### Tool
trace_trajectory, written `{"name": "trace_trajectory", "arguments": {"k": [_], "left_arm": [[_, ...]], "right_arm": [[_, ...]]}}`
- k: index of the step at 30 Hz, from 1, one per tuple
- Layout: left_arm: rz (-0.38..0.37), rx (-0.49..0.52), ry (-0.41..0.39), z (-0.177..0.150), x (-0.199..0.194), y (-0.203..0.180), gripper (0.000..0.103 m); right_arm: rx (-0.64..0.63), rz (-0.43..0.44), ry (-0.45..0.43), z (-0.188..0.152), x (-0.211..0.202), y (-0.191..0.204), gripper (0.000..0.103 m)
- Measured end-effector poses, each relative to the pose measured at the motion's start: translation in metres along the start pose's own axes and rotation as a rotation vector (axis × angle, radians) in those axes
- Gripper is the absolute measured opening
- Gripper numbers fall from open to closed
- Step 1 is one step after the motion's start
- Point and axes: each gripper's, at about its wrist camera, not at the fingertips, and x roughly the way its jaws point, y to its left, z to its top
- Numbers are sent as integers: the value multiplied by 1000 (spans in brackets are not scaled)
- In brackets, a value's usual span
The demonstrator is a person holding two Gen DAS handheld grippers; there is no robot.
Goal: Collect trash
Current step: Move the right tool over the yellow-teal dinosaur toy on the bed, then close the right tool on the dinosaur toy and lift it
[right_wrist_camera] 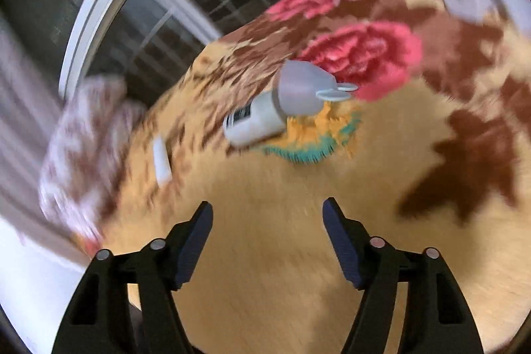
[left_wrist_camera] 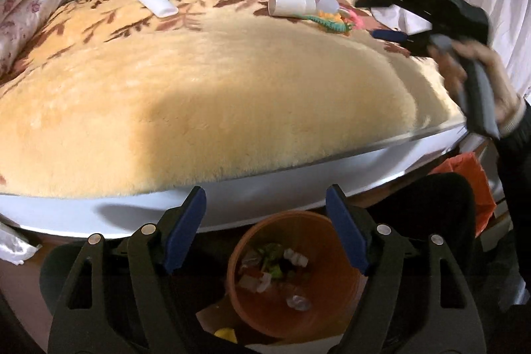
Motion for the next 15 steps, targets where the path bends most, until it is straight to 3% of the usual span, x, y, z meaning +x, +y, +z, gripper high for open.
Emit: {"name": "trace_trajectory", "arguments": {"k": [3,5,8,12,15], "left_arm": [[-4,11,-2,0,1,1,73],[-8,16,-10,-2,0,5,73],[-38,2,-12,-4,1,12,73],[-59,-22,1,-7,9,23,73],[-68,-47,1,-8,11,31,73]], "right_arm": [[210,17,4,12,25,-20,65],[296,-3,-17,15,32,-30,59],[360,-43,-96,23,36,-32,60],[432,-99,-135,34,50,-31,61],[452,-135,-141,39,62,-31,56]]}}
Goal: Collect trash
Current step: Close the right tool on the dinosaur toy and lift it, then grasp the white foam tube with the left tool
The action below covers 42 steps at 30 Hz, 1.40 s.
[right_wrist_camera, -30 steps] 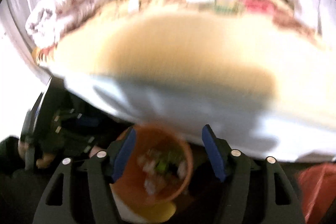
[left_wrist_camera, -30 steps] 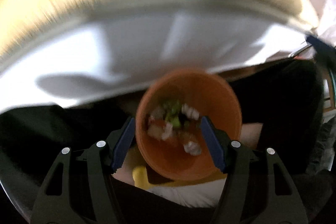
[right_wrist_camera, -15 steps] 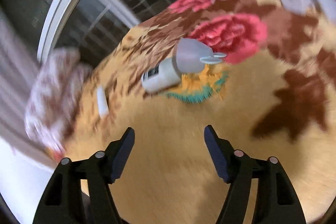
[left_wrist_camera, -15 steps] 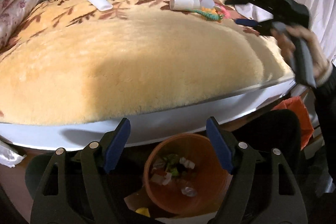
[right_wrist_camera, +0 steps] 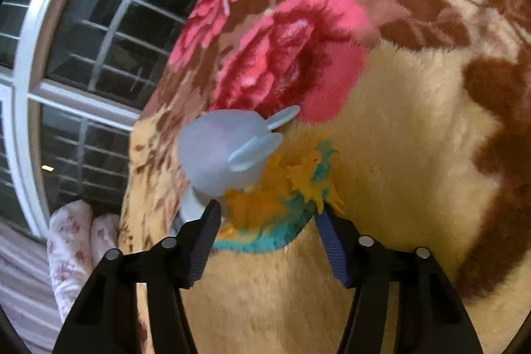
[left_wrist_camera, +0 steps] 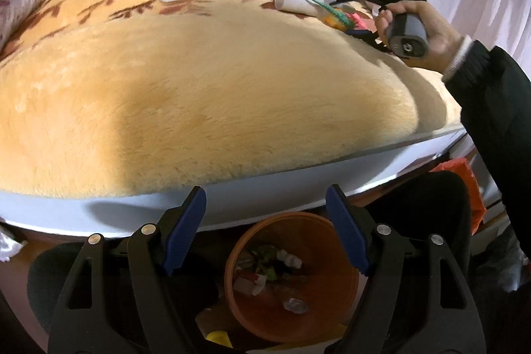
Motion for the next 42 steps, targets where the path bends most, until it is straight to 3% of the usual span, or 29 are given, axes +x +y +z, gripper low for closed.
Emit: {"name": "trace_trajectory", "arguments": {"k": [6,10,15,22,26,29,35,42], "left_arm": [[5,-30,5,-2,-1,12,73],[-1,-50,25,-5,3,16,73],[22,-24,2,-3,-5,10,73],[30,-27,-41,22,-17,9,73],[69,-62,-65,51,-19,17,73],[139,-101,-104,89,-16,27,73],[205,-312,-81,188,33,86,73],[302,-452,-40,257,88,130,73]], "right_arm": [[67,7,-35,13,19,-4,53],[-92,-29,-45,6,16,8,52],[-186,93,-27,-13,-19,3,52],[-535,110,-28,-65,-78,0,52],[-694,128,-67,-96,-111,-2,52],[-741,175,-72,-115,-128,-6,52],[-788,225,-80,-141,-141,-12,53],[-832,221,-63,-152,-140,-21,53]]}}
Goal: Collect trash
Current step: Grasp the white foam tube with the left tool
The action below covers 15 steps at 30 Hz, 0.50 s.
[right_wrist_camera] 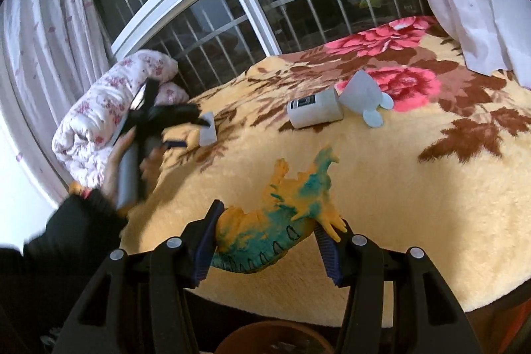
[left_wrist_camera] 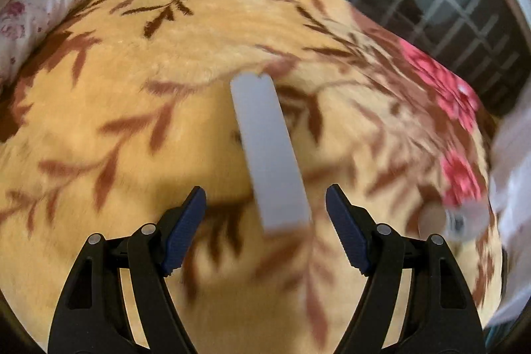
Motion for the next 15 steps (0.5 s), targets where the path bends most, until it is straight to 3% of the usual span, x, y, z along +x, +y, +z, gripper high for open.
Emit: {"name": "trace_trajectory", "arguments": {"k": [5,9,11,13,15], "left_arm": [[87,-50,26,16,34,-2,73],[211,39,-41,12,40,-19,70],[244,71,-66,8,39,-23,62],[247,115,-90,6,33,-27,35],[246,148,-105,4,28,-31,30]], "right_arm": [[14,22,39,-6,8,-6,53],[16,34,54,-8,13,-8,53],[12,37,54,-10,13,-6,53],[12,39,57,-10,13,-5,53],[17,42,57,-12,12,-3,53]]}}
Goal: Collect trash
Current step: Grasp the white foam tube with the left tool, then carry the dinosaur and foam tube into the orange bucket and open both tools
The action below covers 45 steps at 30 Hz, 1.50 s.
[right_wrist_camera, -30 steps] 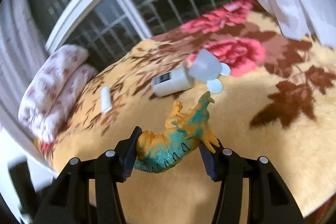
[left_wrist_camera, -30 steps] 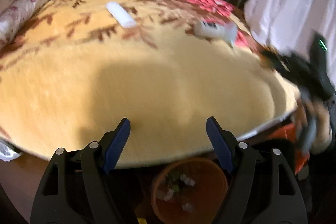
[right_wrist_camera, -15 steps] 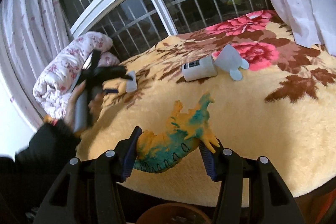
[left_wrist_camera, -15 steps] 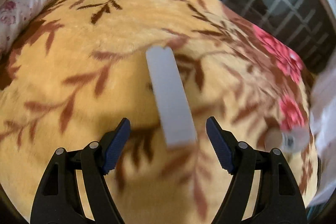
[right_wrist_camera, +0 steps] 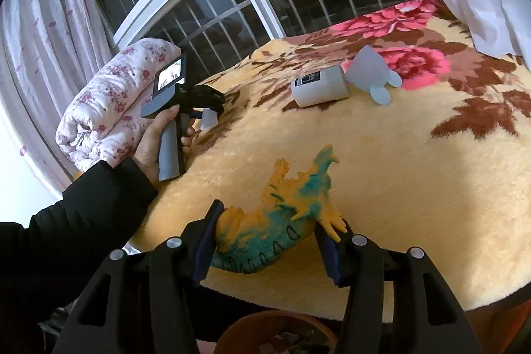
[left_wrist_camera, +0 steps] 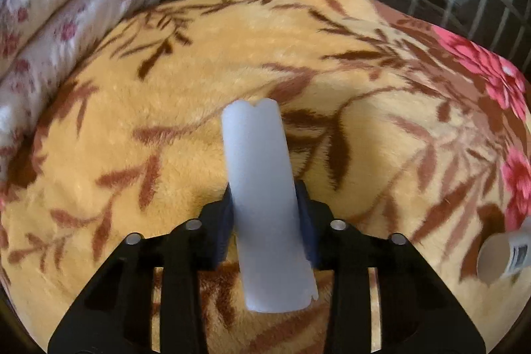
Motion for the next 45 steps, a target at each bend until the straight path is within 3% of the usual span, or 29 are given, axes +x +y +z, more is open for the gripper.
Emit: {"name": "trace_trajectory", "arguments": {"k": [5,10,15,24,30,34,40,45], "left_arm": [[-27,32,-30,-14,-22,0,25],[-74,102,-99,-43,-69,-6,25],[-167,179,-133,-94,-128,-5,25],[-281,268,-129,-189,-191,7,25],[-368,354,-36,-265,-206,17,25],[-393,448,47,-313,-192,16,25],[-443,465,272,-353,-141,14,25],[-394,465,472,-376,-83,1,25]], "right_arm": [[-13,-9,-1,-4,-8,8,53],[-29,-27,-2,-9,-19,19,53],[-64,-37,3,-22,-31,35,53],[-137,-57,60,-63,-50,55,53],[-208,-64,134,-98,-58,62,53],[-212,-59,208,-122,-57,57,53],[-203,-101,338,-148,-31,42,53],[-227,-143,517,-178,14,28,53]]}}
